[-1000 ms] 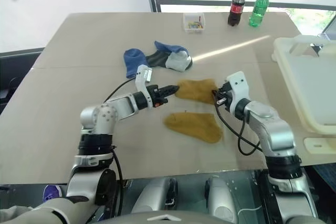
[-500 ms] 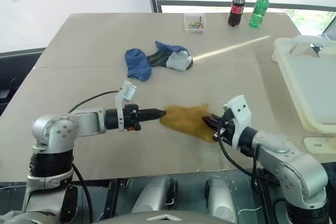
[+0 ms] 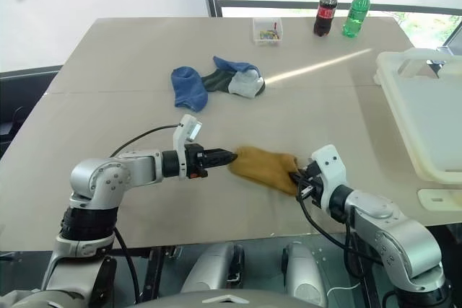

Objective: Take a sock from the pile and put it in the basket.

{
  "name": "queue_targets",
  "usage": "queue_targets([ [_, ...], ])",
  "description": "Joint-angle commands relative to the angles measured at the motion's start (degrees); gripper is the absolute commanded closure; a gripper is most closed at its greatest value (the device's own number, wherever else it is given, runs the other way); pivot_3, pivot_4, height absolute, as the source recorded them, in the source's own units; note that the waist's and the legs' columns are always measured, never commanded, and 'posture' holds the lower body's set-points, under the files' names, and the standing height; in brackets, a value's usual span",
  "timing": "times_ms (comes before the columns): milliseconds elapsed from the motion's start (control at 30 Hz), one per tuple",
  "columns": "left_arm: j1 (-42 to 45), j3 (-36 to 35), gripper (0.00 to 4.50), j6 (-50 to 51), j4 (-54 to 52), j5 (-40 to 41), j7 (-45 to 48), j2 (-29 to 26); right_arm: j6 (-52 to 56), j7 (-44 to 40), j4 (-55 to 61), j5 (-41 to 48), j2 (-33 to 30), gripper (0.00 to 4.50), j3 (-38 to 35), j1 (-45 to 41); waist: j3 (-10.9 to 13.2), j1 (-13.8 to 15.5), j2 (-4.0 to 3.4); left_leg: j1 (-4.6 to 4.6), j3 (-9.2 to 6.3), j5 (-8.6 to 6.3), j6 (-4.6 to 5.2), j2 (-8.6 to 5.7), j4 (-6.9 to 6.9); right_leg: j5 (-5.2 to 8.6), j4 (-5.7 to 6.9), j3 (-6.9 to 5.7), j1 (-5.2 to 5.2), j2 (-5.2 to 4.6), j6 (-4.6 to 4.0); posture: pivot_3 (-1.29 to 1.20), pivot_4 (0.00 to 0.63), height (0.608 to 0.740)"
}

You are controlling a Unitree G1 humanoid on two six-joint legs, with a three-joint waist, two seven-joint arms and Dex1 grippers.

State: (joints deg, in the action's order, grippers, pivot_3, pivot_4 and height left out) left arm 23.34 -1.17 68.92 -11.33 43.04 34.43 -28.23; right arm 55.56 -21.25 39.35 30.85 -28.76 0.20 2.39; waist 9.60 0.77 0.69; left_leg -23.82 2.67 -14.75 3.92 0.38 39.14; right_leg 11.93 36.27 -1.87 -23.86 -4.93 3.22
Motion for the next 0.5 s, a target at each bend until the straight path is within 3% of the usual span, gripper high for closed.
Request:
queue_targets([
  [33, 0.0, 0.3, 1.73, -2.1, 0.4, -0.8, 1.2, -0.6, -3.5, -0.9, -0.1, -3.3, -2.2, 4.5, 2.0, 0.5, 0.0, 0.0, 0.0, 0.0, -0.01, 0.0, 0.0, 0.0, 0.0, 0.0, 0.0, -0.01, 0.0, 0.0, 0.0, 0.0, 0.15, 0.732],
  [133, 0.1, 0.2, 0.54, -2.6, 0.8, -1.2, 1.8, -0.9, -6.0, -1.9, -0.7, -4.3, -2.9, 4.5, 1.8, -0.2, 0.0, 0.0, 0.0, 0.0, -0.01, 0.0, 0.0, 0.0, 0.0, 0.0, -0.01, -0.01, 0.01, -0.01, 0.0, 0.0, 0.15, 0.732],
  [167, 0.0, 0.1, 0.04, -2.5, 0.8, -1.0, 2.3, -1.3, -6.4, -2.3, -0.8, -3.6, -2.7, 3.76, 0.8, -0.5, 0.0, 0.0, 0.01, 0.0, -0.01, 0.0, 0.01, 0.0, 0.0, 0.0, -0.02, -0.01, 0.01, -0.01, 0.0, 0.0, 0.15, 0.732],
  [200, 0.0, -0.2, 0.0, -2.4, 0.9, -0.8, 2.7, -1.5, -7.0, -2.9, -0.7, -3.2, -2.8, 3.5, 0.0, -0.8, 0.0, 0.0, 0.01, 0.0, -0.01, 0.0, 0.01, 0.0, 0.0, 0.0, -0.02, -0.01, 0.01, -0.01, 0.0, 0.0, 0.15, 0.732],
  [300, 0.1, -1.3, 0.0, -2.1, 0.9, 0.6, 5.2, -2.9, -10.3, -4.0, 1.0, -3.6, -3.5, 2.07, -2.0, -0.7, 0.0, 0.0, 0.0, 0.01, -0.01, 0.0, 0.01, 0.02, 0.0, 0.0, -0.01, -0.01, 0.0, 0.0, 0.0, 0.0, 0.15, 0.732],
  [467, -0.2, -1.8, 0.0, -2.9, 1.1, 0.9, 7.8, -4.9, -13.7, -9.0, 2.9, -1.0, -6.1, 2.07, -6.2, 0.9, 0.0, 0.0, 0.01, -0.05, 0.0, -0.01, 0.01, 0.03, -0.02, 0.01, -0.04, -0.01, -0.05, 0.0, 0.01, 0.0, 0.15, 0.732],
  [500, -0.4, -1.7, 0.0, -3.2, 1.3, 0.6, 8.0, -5.0, -15.0, -9.2, 2.3, -0.8, -5.5, 2.34, -6.7, 0.4, 0.0, 0.0, 0.01, -0.05, -0.01, -0.01, 0.01, 0.02, -0.02, 0.01, -0.05, -0.02, -0.04, 0.0, 0.01, 0.0, 0.15, 0.732],
])
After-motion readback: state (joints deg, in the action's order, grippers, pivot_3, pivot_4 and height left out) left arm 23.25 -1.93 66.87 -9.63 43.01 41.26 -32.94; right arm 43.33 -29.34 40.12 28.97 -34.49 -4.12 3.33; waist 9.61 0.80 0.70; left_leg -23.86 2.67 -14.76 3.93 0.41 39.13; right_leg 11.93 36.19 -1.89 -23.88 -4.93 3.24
